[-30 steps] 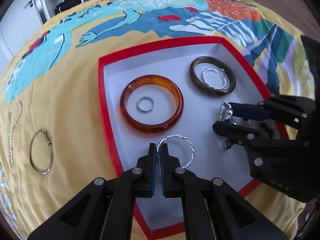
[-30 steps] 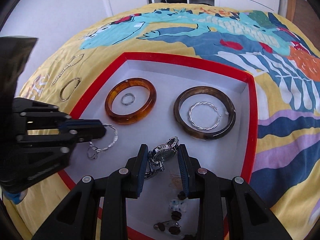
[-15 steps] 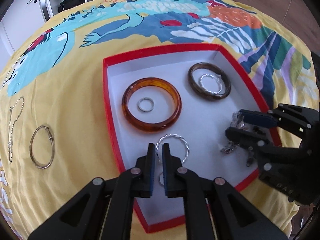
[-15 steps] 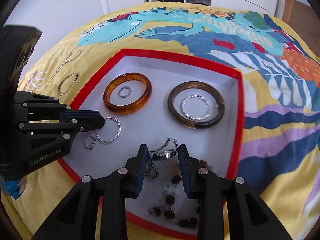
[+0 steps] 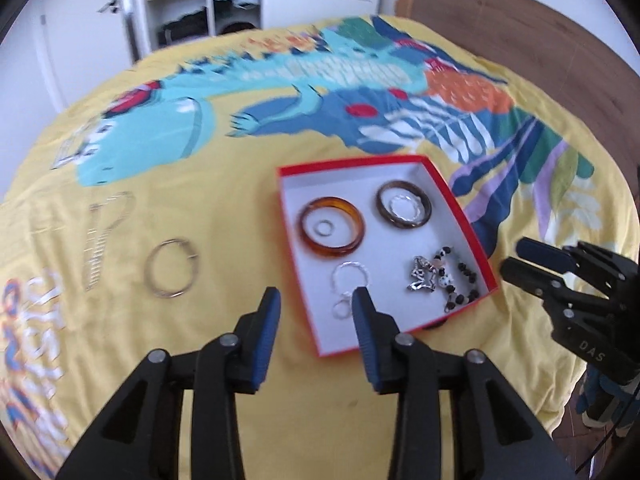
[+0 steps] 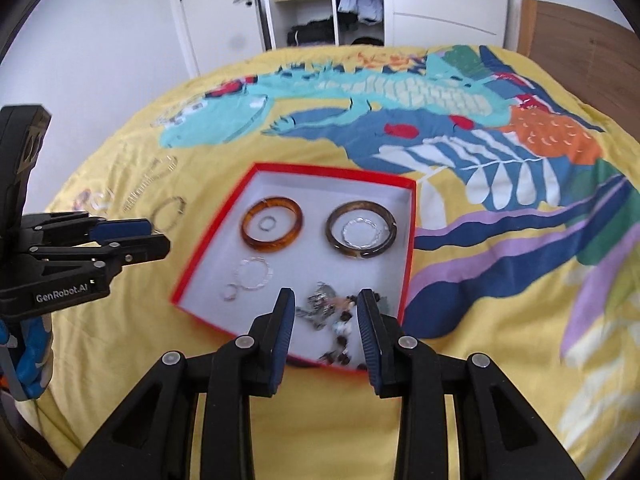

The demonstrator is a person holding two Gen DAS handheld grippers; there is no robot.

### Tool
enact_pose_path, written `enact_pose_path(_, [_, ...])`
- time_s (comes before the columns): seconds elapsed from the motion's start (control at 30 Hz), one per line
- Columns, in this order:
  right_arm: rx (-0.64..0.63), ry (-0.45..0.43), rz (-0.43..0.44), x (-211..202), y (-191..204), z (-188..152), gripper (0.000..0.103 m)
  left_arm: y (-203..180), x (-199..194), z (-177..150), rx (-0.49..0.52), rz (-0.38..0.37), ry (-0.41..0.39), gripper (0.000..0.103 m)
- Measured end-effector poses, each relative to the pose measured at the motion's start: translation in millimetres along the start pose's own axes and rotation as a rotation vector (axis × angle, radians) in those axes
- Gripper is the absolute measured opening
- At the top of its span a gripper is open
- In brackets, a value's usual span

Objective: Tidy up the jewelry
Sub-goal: 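Withdraw both tools and move toward the chain necklace and gold bangle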

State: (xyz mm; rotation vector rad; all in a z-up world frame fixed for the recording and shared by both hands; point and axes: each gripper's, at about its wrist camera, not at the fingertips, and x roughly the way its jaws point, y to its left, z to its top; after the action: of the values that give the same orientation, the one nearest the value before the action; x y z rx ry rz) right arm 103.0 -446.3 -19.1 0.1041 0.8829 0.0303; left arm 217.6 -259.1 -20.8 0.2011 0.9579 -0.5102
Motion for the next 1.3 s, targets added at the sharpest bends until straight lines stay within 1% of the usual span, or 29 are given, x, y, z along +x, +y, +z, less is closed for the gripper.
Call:
enact_pose_path(0.2, [0.017, -0.056, 0.012, -50.5, 28.1, -13.8, 0.035, 16.1, -68.6, -26.9, -0.019, 0.121, -0.063, 0.036])
enact_pose_path(0.3, [0.027, -0.083, 0.035, -72.1, 42.6, -22.3, 0.035, 21.9, -97.8, -41.7, -0.036, 0.149, -0.091, 0.036])
enact_pose_path(0.43, [0.035, -0.106, 0.053, -96.7, 58.7, -32.3, 0.039, 24.8, -134.7, -64.7, -0.048, 0.184, -0.131, 0.036])
enact_pose_path(0.63, [0.018, -0.126, 0.073, -125.8, 82.4, -45.8, 0.040, 30.5, -177.2, -92.1, -0.073, 0.198, -0.176, 0.037])
enact_pose_path(0.77, [-0.007, -0.144, 0.083, -146.0, 100.8, -53.9, 0.040, 34.6, -201.6, -109.3, -0.087, 0.215, -0.209, 0.043])
enact_pose_path(0.9, [-0.026, -0.159, 0.093, -161.5, 118.2, -59.8, 0.042, 40.3, -222.9, -127.7, -0.099, 0.234, -0.238, 0.044])
enact_pose_path(1.17, [-0.086, -0.174, 0.109, -185.0, 153.9, -70.0, 0.046, 58.2, -256.0, -157.7, -0.154, 0.249, -0.288, 0.044])
enact_pose_path(1.23, [-0.101, -0.173, 0.115, -187.2, 162.2, -71.3, 0.048, 63.6, -261.3, -164.0, -0.169, 0.252, -0.296, 0.044])
enact_pose_path(1.3, [-0.116, -0.170, 0.118, -187.2, 169.6, -71.0, 0.048, 69.1, -263.9, -168.3, -0.182, 0.256, -0.300, 0.045])
